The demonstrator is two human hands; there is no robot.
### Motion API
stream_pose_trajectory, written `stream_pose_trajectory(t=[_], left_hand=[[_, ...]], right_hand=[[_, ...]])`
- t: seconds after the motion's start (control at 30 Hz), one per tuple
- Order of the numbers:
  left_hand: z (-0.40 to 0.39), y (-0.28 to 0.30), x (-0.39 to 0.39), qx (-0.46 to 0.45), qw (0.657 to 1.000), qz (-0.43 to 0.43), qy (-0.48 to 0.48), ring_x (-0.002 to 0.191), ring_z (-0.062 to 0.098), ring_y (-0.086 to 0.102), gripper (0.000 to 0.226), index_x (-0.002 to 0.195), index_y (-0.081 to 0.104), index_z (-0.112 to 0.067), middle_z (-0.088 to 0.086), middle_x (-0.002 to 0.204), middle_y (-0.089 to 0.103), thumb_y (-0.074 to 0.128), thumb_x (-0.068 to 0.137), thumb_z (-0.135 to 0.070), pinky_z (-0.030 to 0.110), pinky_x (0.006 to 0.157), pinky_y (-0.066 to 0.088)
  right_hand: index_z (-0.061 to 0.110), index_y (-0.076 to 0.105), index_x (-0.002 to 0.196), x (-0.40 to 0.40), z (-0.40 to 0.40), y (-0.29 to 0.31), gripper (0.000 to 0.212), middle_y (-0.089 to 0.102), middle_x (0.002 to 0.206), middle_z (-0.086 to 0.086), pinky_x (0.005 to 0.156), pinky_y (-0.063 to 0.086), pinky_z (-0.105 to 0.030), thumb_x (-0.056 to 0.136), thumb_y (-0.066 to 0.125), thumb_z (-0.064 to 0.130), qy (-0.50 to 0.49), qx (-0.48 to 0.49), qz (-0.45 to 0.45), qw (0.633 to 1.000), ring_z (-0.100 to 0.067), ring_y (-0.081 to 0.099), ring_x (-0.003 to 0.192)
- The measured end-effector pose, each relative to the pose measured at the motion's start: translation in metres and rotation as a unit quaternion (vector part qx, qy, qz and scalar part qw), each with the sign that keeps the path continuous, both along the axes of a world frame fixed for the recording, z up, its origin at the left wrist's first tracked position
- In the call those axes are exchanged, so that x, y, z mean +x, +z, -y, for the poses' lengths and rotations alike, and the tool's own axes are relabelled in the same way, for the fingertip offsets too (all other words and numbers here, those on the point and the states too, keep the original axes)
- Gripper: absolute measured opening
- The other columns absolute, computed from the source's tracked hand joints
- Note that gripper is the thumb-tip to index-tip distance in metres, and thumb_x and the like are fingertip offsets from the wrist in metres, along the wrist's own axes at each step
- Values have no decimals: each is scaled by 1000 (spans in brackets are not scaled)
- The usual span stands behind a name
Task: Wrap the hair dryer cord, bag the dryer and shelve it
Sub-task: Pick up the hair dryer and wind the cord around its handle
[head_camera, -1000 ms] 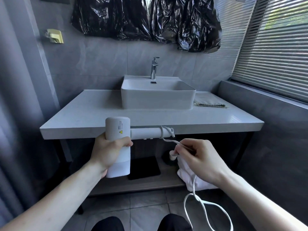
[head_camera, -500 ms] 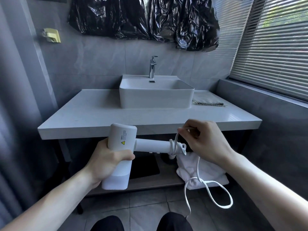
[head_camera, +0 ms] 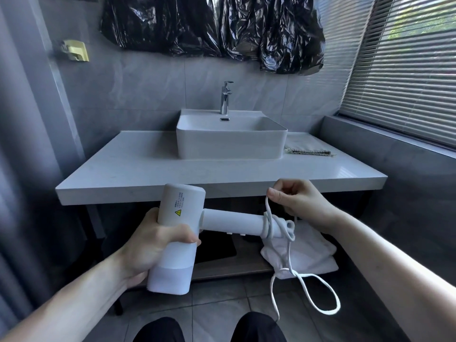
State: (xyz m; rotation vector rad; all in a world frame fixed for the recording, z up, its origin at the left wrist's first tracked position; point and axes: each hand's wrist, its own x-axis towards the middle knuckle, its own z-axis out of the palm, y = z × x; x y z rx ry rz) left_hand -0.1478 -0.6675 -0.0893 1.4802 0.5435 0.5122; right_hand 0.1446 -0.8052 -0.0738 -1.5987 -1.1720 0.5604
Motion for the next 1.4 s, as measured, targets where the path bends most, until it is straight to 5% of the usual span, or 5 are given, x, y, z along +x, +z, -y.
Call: stream_pose_trajectory(t=[0.2,0.43,0.6,1.27,1.4], left_hand=[[-5,-1,2,-77,997,18,-17,63,28,66,50,89,78,-3,23,83,69,82,44,-25,34,56,55],[-5,0,7,-121,992,38,-3,62,28,64,40,83,80,-10,17,81,70,80,46,-27,34,57,55],[-13,9,16,-122,988,74,53,65,24,69,53,99,74,-9,12,84,71,79,50,-27,35,58,58],[-43,-6,33,-64,970,52,228,67,30,63,35,90,72,-9,13,82,68,81,58,-20,40,60,56],[-46,-14,31,-35,970,28,237,69,30,62,35,87,71,-10,13,81,67,81,54,-18,41,62,55]], right_hand=[[9,68,78,-7,-4,-24,50,62,64,-7,51,48,-25,86,73,58,101,15,-211,972,-17,56,52],[14,50,72,-23,-11,-58,29,31,56,6,40,18,-16,95,65,22,1,13,-256,966,-5,22,45],[8,71,87,-44,-13,-78,46,31,56,3,48,10,-26,103,53,48,-48,51,-269,960,-8,21,47],[36,71,129,-89,32,-70,31,39,54,8,56,35,-27,112,46,41,-10,-34,204,978,-8,39,53],[30,73,104,-90,35,-50,19,56,62,-8,57,38,-28,110,54,31,-18,9,236,972,-19,47,56]])
